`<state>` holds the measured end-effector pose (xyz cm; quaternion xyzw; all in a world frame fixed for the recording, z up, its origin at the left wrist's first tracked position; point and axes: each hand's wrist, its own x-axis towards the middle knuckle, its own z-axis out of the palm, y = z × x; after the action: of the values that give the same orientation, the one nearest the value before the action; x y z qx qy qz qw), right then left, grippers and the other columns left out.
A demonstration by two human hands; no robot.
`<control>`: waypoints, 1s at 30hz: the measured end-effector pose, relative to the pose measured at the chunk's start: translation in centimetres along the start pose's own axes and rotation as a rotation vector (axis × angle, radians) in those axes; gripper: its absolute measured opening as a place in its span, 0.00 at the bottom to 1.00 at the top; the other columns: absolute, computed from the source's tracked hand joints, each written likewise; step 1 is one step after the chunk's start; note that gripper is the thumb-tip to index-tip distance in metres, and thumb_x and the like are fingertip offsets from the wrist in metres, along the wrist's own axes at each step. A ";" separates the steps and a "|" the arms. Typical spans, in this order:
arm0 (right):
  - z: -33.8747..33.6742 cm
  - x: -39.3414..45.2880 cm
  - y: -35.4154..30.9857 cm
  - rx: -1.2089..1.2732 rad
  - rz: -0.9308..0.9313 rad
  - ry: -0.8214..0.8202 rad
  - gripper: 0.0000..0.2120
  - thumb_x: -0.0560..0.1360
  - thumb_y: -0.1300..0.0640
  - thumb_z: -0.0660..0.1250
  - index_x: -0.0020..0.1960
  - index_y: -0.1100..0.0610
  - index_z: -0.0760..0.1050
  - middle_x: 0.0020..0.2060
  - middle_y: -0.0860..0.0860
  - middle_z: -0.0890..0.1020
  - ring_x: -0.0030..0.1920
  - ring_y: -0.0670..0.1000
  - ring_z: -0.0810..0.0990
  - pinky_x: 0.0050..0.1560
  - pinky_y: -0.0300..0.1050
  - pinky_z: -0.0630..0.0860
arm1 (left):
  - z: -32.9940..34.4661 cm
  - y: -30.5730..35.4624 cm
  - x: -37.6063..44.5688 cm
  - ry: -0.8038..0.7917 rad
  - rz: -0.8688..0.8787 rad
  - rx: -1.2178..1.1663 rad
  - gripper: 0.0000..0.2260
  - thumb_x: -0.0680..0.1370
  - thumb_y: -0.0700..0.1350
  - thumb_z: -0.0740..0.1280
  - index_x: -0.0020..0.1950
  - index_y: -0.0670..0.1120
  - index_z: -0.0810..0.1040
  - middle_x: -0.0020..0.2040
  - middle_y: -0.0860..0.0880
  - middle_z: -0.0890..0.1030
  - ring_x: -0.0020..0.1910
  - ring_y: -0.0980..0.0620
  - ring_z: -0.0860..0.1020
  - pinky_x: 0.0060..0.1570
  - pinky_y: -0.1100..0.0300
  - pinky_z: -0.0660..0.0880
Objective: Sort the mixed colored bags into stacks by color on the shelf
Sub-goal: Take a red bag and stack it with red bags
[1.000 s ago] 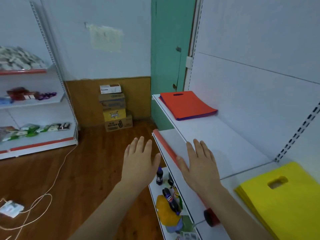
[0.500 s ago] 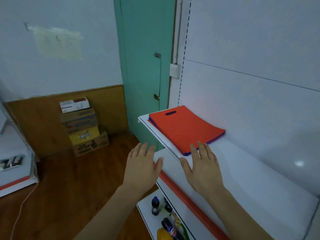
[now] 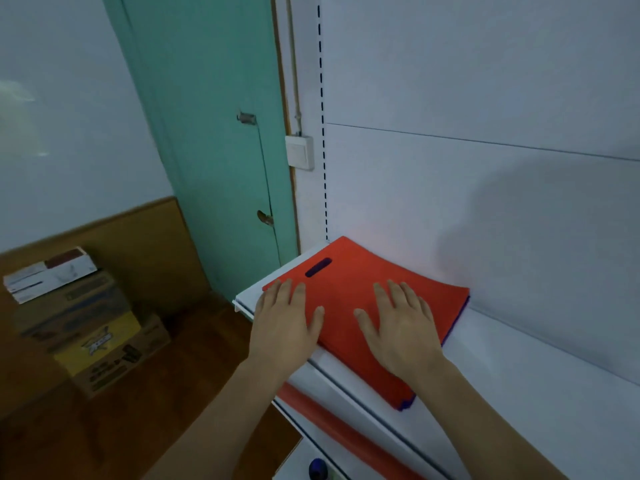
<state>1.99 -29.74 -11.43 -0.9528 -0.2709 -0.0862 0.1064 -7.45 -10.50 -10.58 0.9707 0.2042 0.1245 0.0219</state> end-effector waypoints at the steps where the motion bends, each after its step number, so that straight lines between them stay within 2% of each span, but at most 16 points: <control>1: 0.1 0.4 0.0 -0.019 0.019 -0.019 0.37 0.83 0.31 0.47 0.84 0.52 0.60 0.82 0.55 0.64 0.83 0.58 0.58 0.80 0.61 0.58 | 0.3 -0.4 1.1 -0.023 0.009 0.001 0.33 0.84 0.66 0.50 0.83 0.47 0.61 0.82 0.44 0.63 0.83 0.44 0.57 0.81 0.45 0.55; 5: 0.9 1.4 0.3 -0.084 0.106 -0.080 0.37 0.82 0.30 0.47 0.83 0.51 0.60 0.81 0.52 0.66 0.82 0.58 0.59 0.80 0.60 0.59 | 1.8 -1.3 4.0 -0.110 0.062 0.024 0.40 0.81 0.71 0.49 0.85 0.44 0.56 0.84 0.40 0.55 0.84 0.41 0.51 0.82 0.42 0.50; 8: 1.1 1.5 0.7 -0.127 0.193 -0.157 0.36 0.81 0.29 0.48 0.82 0.48 0.62 0.80 0.50 0.66 0.82 0.58 0.58 0.80 0.61 0.58 | 3.1 -1.6 5.2 -0.157 0.129 0.059 0.42 0.81 0.71 0.46 0.85 0.42 0.56 0.84 0.39 0.56 0.84 0.41 0.52 0.82 0.42 0.48; 11: 0.8 0.8 0.3 -0.167 0.297 -0.183 0.35 0.81 0.29 0.49 0.81 0.46 0.65 0.80 0.49 0.65 0.82 0.58 0.59 0.80 0.61 0.58 | 3.5 -1.6 5.4 -0.162 0.207 0.070 0.37 0.83 0.66 0.46 0.84 0.41 0.59 0.83 0.39 0.61 0.82 0.40 0.56 0.82 0.43 0.51; 13: 0.4 -0.1 -0.5 -0.213 0.403 -0.167 0.33 0.81 0.29 0.50 0.78 0.45 0.68 0.78 0.49 0.69 0.80 0.58 0.61 0.78 0.60 0.61 | 3.3 -1.8 5.5 -0.157 0.267 0.072 0.33 0.85 0.61 0.48 0.83 0.42 0.61 0.82 0.40 0.64 0.81 0.40 0.60 0.81 0.43 0.54; 16: -0.3 -1.6 -2.0 -0.258 0.658 -0.115 0.30 0.80 0.29 0.54 0.70 0.47 0.73 0.69 0.53 0.74 0.72 0.58 0.69 0.69 0.58 0.72 | 2.9 -2.5 5.9 -0.095 0.348 0.031 0.29 0.85 0.59 0.51 0.81 0.44 0.65 0.76 0.44 0.72 0.74 0.42 0.68 0.76 0.45 0.61; 18: -0.6 -2.9 -2.8 -0.240 0.818 -0.085 0.30 0.78 0.28 0.57 0.67 0.51 0.73 0.64 0.55 0.74 0.67 0.59 0.73 0.61 0.57 0.77 | 3.2 -2.8 5.8 -0.045 0.401 -0.060 0.26 0.86 0.57 0.54 0.80 0.45 0.67 0.72 0.47 0.74 0.71 0.44 0.69 0.75 0.46 0.64; 20: -0.8 -4.0 -3.0 -0.178 0.910 -0.047 0.33 0.78 0.29 0.60 0.68 0.55 0.70 0.62 0.58 0.75 0.63 0.62 0.75 0.59 0.57 0.78 | 3.9 -2.9 5.5 -0.007 0.486 -0.165 0.22 0.87 0.54 0.57 0.78 0.47 0.70 0.70 0.48 0.76 0.70 0.45 0.70 0.74 0.48 0.66; 23: -1.0 -4.8 -2.6 0.023 0.959 0.096 0.32 0.80 0.42 0.69 0.74 0.62 0.65 0.62 0.64 0.76 0.62 0.67 0.77 0.61 0.60 0.77 | 4.8 -3.0 5.2 -0.005 0.542 -0.243 0.18 0.86 0.52 0.60 0.75 0.50 0.74 0.71 0.45 0.75 0.72 0.42 0.69 0.76 0.44 0.65; 25: -1.1 -5.1 -2.2 0.093 0.977 0.195 0.31 0.80 0.52 0.69 0.78 0.63 0.63 0.62 0.65 0.78 0.61 0.68 0.79 0.60 0.60 0.77 | 5.1 -3.2 5.3 -0.004 0.473 -0.236 0.20 0.85 0.55 0.58 0.76 0.52 0.72 0.77 0.39 0.69 0.78 0.36 0.63 0.79 0.40 0.58; 27: -1.1 -5.4 -1.7 0.088 0.963 0.237 0.23 0.80 0.55 0.69 0.73 0.62 0.72 0.58 0.63 0.81 0.58 0.67 0.81 0.58 0.59 0.78 | 5.1 -3.3 5.5 -0.042 0.394 -0.187 0.25 0.85 0.60 0.52 0.81 0.52 0.65 0.81 0.35 0.63 0.81 0.34 0.57 0.81 0.38 0.53; 30: -0.8 -5.7 -1.1 0.095 0.959 0.238 0.15 0.80 0.55 0.68 0.64 0.61 0.79 0.53 0.62 0.83 0.55 0.66 0.81 0.56 0.57 0.78 | 4.9 -3.1 5.7 -0.058 0.390 -0.112 0.29 0.85 0.61 0.48 0.82 0.48 0.60 0.80 0.34 0.65 0.81 0.36 0.60 0.80 0.38 0.52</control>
<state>-3.52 -31.86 -11.73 -0.9477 0.2085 -0.1233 0.2076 -2.40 -5.34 -14.30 0.9923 0.0043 0.1094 0.0572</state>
